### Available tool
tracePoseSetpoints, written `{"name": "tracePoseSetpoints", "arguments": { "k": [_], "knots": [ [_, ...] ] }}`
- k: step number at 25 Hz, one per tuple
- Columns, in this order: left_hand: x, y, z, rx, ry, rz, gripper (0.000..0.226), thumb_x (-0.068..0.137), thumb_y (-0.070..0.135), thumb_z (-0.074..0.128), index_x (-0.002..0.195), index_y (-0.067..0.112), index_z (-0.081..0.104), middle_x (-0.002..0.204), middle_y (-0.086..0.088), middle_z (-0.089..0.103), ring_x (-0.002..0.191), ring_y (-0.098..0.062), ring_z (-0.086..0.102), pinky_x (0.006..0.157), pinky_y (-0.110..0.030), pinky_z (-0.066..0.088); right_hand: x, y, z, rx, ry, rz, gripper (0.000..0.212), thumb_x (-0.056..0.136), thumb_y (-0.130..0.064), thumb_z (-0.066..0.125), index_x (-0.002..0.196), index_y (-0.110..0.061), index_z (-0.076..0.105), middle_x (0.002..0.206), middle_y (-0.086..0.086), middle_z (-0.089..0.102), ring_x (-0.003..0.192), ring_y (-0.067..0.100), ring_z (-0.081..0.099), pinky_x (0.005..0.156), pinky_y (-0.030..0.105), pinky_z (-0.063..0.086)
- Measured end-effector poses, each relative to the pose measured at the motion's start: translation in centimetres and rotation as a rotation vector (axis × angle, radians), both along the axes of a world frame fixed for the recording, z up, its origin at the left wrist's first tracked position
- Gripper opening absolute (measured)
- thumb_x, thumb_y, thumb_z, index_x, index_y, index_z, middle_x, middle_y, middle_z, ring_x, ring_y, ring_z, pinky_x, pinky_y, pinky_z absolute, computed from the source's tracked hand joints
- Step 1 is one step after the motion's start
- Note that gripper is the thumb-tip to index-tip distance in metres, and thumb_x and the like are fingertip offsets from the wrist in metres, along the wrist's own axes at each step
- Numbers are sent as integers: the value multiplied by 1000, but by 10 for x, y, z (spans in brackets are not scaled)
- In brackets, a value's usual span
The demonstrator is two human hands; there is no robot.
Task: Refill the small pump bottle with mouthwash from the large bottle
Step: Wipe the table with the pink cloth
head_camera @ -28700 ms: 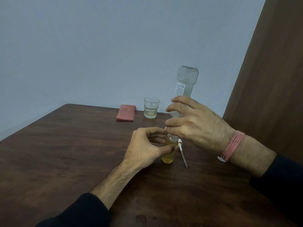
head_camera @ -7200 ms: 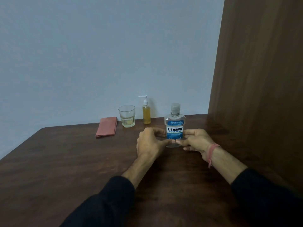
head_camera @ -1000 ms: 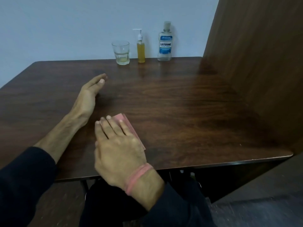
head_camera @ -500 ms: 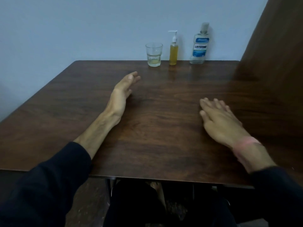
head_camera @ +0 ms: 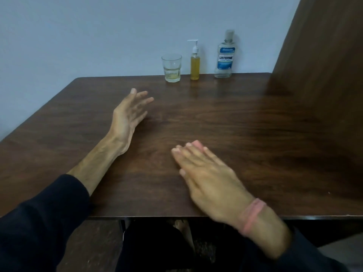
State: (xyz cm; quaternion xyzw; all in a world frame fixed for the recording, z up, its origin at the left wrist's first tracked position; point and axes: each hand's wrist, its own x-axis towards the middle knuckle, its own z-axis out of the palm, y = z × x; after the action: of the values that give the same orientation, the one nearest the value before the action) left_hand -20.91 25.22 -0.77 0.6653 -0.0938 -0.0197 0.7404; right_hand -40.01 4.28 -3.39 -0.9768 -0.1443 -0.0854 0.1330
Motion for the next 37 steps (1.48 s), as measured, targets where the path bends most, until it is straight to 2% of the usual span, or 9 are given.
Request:
{"name": "tracePoseSetpoints", "arguments": {
  "k": [3,9,12,15,18,22,28,32,37],
  "knots": [
    [0,0,-1,-2,-8,-8,59,117,56,45,153,16,71,145,-2,81,146,-14,69,133,-43,42,0,-91,9,-2,111,-292,55,118,-36,24,172,-31,21,179,-13,15,166,6,4,130,23,-6],
    [0,-4,-1,26,-31,-20,59,117,58,43,149,19,74,144,-1,82,146,-16,69,134,-48,42,92,-147,27,64,253,-571,56,119,-33,22,174,-29,13,182,-11,3,168,13,-5,134,34,-6],
    [1,-8,-3,73,-61,-14,58,117,57,43,149,20,74,143,0,82,147,-18,68,133,-50,42,147,-95,29,75,238,-479,59,117,-28,28,174,-24,16,183,-4,5,169,19,-3,136,40,-5],
    [6,-8,-7,48,-60,19,57,118,54,43,149,17,72,143,-4,82,145,-20,69,133,-51,43,163,-4,20,13,182,-216,64,112,-27,36,173,-19,19,182,0,12,169,21,3,136,44,-3],
    [12,-7,-11,41,-56,75,60,120,55,40,147,11,72,133,-11,83,141,-29,71,131,-52,46,134,56,14,-22,130,61,64,112,-30,36,172,-17,21,182,1,16,169,19,5,136,46,-3],
    [10,-10,-12,49,-68,84,62,122,53,36,143,7,71,119,-13,81,132,-36,72,120,-49,53,55,32,11,24,70,260,57,115,-28,38,170,-19,29,179,-1,25,168,16,10,136,38,-4],
    [6,-12,-9,79,-102,70,68,120,59,36,142,7,73,126,-19,81,119,-29,76,105,-43,58,62,-42,8,10,63,32,57,118,-34,30,173,-21,23,181,-3,18,168,14,6,131,25,-8],
    [8,-13,-8,66,-93,63,79,105,76,39,137,13,76,125,-18,83,119,-29,78,102,-44,58,127,-26,19,27,139,-127,58,115,-26,31,172,-16,24,181,-1,17,168,16,5,136,38,0],
    [9,-13,-7,68,-71,63,71,111,73,37,131,17,78,125,-19,82,122,-30,76,104,-45,58,121,21,20,16,152,43,59,114,-27,35,172,-18,24,182,-4,13,168,13,3,137,39,-1]
  ]
}}
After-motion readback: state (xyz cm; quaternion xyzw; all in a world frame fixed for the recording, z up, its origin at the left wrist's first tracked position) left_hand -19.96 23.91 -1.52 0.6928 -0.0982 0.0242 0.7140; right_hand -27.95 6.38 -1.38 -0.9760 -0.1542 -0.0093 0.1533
